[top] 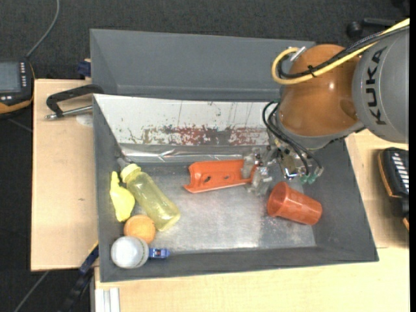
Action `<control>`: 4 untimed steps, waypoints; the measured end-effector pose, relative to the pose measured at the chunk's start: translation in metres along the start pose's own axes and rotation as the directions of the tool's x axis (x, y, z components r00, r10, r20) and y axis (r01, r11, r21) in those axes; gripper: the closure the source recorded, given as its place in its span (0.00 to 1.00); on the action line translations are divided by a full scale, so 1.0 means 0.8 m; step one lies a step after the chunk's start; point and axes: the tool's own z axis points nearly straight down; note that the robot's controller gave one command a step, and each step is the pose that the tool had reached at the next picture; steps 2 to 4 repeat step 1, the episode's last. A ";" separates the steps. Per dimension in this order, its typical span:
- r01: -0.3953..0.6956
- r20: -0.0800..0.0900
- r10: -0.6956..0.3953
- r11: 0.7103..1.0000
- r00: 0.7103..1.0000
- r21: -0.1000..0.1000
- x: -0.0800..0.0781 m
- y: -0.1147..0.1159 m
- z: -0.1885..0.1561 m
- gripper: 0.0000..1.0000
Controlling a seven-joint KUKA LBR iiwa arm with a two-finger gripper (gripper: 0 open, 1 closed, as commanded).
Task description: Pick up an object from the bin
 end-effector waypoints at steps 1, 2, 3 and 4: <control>-0.012 -0.007 0.012 1.000 1.000 -0.003 0.024 0.004 -0.083 1.00; -0.012 -0.007 0.012 1.000 1.000 -0.003 0.024 0.004 -0.083 1.00; -0.012 -0.007 0.012 1.000 1.000 -0.003 0.024 0.004 -0.083 1.00; -0.012 -0.007 0.012 1.000 1.000 -0.003 0.024 0.004 -0.083 1.00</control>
Offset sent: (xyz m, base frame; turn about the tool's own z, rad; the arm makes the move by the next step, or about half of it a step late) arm -0.0056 0.0044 0.1926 -0.0052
